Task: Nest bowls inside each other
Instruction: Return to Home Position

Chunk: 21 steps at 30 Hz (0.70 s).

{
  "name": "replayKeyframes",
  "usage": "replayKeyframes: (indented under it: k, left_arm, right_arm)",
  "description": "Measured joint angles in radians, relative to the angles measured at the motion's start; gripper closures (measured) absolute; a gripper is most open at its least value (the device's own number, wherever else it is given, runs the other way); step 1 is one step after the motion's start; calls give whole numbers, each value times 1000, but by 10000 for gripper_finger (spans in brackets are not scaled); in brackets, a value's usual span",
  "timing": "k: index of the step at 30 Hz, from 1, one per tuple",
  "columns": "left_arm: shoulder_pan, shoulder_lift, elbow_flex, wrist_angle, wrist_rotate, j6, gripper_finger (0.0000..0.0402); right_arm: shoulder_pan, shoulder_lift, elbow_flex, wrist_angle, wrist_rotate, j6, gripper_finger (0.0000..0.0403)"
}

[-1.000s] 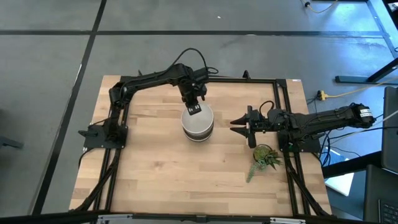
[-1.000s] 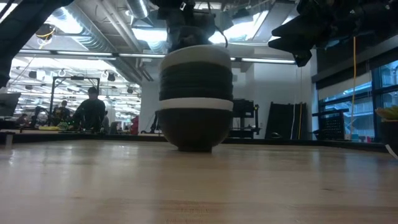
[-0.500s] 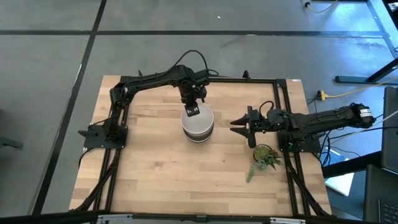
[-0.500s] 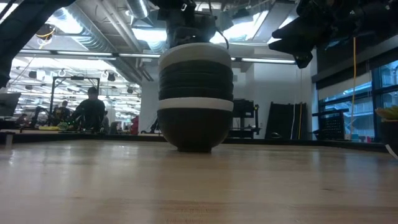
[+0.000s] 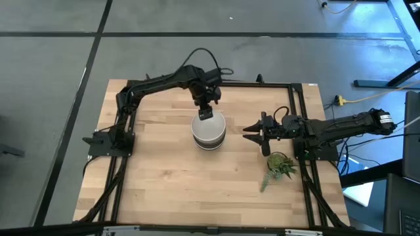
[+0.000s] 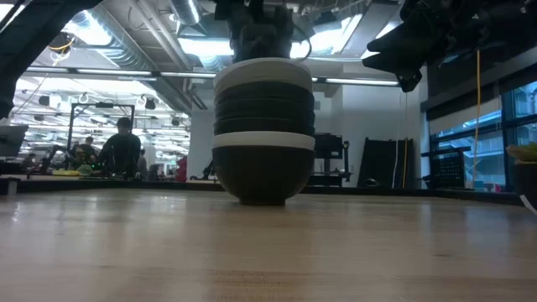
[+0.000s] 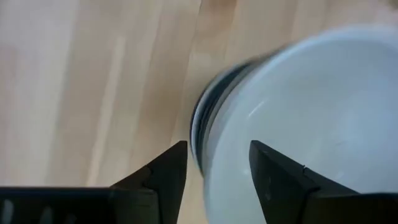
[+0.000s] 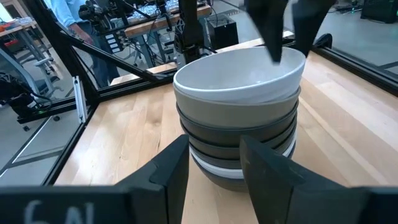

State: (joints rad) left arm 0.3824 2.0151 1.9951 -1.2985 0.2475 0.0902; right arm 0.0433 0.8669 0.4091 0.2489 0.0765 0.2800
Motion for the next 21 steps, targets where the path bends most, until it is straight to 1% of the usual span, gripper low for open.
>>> replayKeyframes:
  k: [4, 8, 9, 11, 13, 15, 21]
  left_arm:
    - [-5, 0, 146, 6, 6, 47, 233]
    - [-6, -5, 344, 7, 22, 96, 234]
    - [-6, -24, 362, 26, 40, 108, 235]
    - [-5, -108, 315, 128, 87, 117, 235]
    - [1, -187, 279, 148, 120, 132, 234]
    - [3, -266, 248, 149, 130, 149, 233]
    - [-19, -475, 137, 218, 135, 159, 235]
  right_arm:
    - [0, 0, 0, 0, 0, 3, 258]
    - [0, -4, 0, 0, -2, 3, 258]
    - [0, -9, 0, 0, -12, 3, 258]
    - [0, -28, 1, -1, -56, -3, 258]
    - [0, -60, 1, -6, -105, -31, 258]
    - [-2, -105, 2, -25, -129, -56, 258]
    - [-44, -252, 2, -63, -112, -157, 258]
